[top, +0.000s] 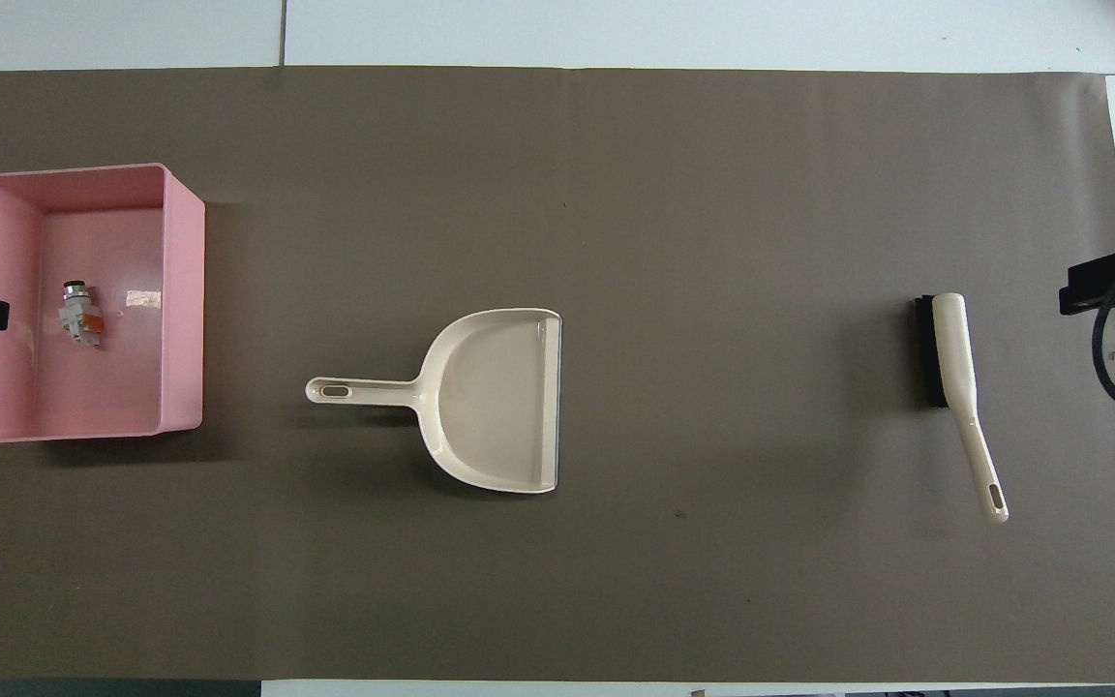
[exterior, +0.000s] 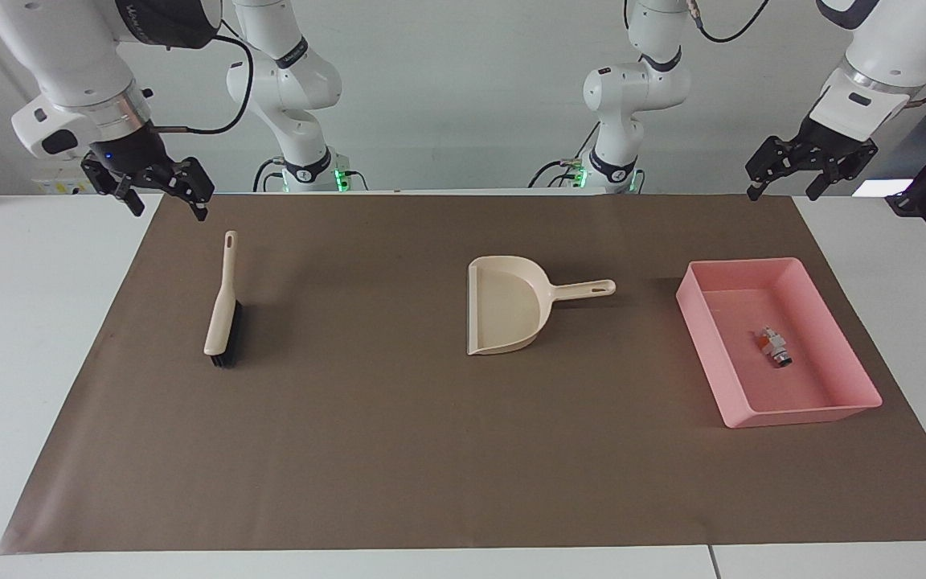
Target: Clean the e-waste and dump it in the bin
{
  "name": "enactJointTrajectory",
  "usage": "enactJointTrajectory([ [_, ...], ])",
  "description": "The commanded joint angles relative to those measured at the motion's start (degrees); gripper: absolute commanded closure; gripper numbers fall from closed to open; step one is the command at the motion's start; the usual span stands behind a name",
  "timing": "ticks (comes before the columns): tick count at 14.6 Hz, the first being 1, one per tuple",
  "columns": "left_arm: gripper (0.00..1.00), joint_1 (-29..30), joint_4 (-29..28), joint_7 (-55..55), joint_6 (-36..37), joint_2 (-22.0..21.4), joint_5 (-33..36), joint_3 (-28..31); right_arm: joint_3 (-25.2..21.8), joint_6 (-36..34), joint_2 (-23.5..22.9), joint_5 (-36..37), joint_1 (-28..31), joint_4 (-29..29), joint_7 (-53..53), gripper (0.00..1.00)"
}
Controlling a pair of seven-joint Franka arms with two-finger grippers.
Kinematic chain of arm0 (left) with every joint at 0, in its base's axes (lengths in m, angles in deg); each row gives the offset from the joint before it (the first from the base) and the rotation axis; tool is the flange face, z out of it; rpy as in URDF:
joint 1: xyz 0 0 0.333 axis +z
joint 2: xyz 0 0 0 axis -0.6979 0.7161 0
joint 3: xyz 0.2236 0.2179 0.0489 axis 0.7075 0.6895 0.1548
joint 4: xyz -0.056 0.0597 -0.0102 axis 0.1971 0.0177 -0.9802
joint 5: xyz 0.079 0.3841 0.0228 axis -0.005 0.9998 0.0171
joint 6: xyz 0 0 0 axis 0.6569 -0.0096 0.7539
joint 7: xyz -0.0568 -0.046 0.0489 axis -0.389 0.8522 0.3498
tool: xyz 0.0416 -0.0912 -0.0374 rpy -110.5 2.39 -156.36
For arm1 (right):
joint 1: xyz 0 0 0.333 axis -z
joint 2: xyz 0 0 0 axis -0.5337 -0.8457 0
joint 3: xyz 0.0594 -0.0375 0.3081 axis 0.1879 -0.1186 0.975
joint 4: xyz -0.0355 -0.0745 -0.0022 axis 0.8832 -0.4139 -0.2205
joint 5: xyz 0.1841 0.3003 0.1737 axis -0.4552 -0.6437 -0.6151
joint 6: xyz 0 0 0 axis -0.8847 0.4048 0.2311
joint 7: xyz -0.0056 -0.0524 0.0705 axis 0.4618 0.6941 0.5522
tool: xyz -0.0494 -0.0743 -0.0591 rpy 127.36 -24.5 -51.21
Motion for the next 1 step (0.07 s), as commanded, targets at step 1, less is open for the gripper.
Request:
enactJointTrajectory([
  [1, 0.01, 0.23, -1.70, -0.13, -1.25, -1.12, -0.34, 0.06, 0.04, -0.65, 0.34, 0.02, 0.02, 0.01, 0.14, 0.01],
])
